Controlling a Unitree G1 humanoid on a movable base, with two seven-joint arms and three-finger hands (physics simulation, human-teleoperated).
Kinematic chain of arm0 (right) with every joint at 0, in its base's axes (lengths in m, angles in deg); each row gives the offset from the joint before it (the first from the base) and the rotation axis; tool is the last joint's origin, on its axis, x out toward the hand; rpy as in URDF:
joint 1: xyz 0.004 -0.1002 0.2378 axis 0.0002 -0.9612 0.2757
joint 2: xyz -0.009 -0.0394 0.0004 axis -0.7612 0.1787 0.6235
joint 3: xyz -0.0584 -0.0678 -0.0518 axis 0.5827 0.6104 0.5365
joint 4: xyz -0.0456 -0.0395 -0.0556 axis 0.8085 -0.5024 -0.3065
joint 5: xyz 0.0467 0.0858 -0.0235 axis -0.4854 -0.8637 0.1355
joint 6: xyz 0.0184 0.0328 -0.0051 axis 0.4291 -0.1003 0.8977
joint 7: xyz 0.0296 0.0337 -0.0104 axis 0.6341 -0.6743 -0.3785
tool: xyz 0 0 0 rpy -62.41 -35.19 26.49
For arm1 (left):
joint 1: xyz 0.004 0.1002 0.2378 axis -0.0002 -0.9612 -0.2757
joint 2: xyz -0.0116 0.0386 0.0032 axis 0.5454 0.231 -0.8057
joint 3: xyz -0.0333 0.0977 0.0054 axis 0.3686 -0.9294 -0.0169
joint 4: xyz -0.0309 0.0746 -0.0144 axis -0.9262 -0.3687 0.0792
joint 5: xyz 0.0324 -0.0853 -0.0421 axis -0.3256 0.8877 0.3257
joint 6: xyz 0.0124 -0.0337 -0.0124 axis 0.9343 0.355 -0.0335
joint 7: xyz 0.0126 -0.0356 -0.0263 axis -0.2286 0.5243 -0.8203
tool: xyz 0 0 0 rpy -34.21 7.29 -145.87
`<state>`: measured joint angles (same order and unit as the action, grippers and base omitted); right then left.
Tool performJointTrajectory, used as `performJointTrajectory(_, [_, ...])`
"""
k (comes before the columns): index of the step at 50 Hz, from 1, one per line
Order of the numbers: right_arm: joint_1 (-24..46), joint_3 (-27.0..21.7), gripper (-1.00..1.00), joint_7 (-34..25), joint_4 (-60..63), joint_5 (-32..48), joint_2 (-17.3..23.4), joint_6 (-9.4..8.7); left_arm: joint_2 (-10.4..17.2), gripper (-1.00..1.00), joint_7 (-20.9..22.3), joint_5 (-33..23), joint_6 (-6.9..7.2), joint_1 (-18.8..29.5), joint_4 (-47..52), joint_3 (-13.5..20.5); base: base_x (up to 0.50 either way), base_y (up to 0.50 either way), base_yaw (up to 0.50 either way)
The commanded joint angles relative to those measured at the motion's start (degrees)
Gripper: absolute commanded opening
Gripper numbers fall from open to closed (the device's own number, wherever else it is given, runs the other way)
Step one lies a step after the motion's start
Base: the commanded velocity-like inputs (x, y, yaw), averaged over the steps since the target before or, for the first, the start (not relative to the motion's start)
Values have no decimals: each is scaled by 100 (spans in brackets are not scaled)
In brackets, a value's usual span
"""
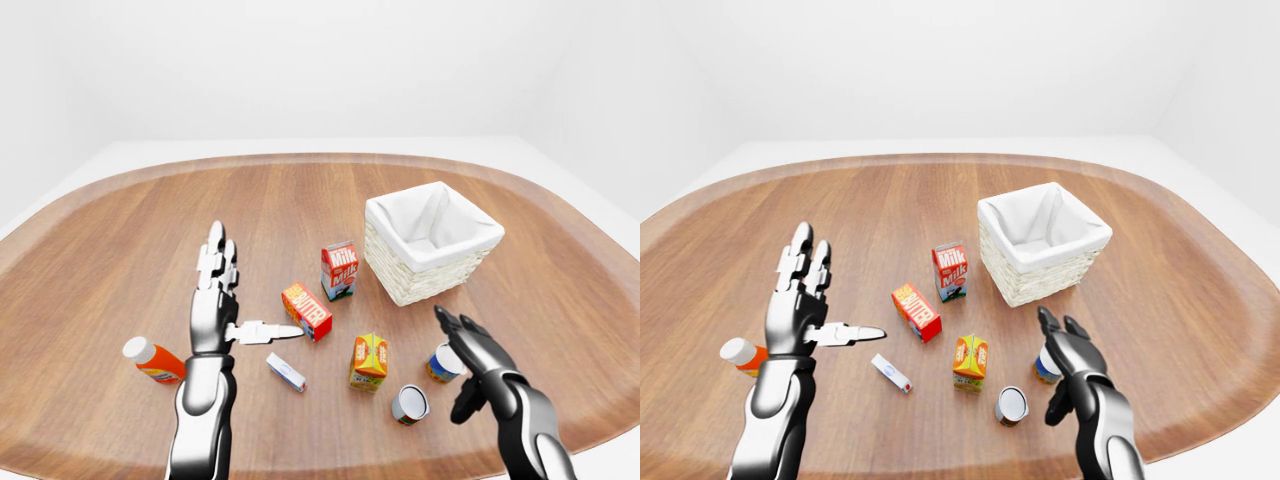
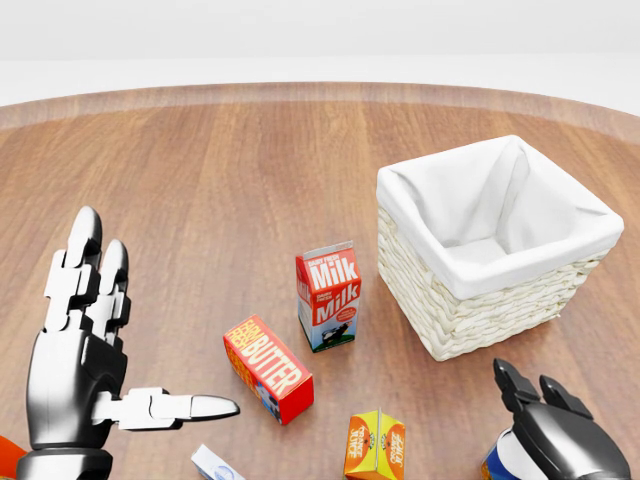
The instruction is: Pick up the alphabet soup and the tomato sauce, and put them in the basket.
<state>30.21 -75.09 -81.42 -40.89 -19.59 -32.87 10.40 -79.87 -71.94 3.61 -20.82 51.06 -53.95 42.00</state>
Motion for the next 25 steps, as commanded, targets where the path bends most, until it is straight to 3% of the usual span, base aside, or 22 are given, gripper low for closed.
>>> performJointTrajectory(1, [168,84,100,19,-201,-19,80,-95,9,100,-48,-44,0,41,-43,39,0,0,0])
performJointTrajectory(9, [347,147,100,280,-765,-132,182,-40,11,100,-53,-49,0,46,-33,32,0,0,0])
performJointTrajectory(25, [589,358,100,491,-1333,-248,278,-117,11,100,-45,-43,0,39,21,39,0,0,0])
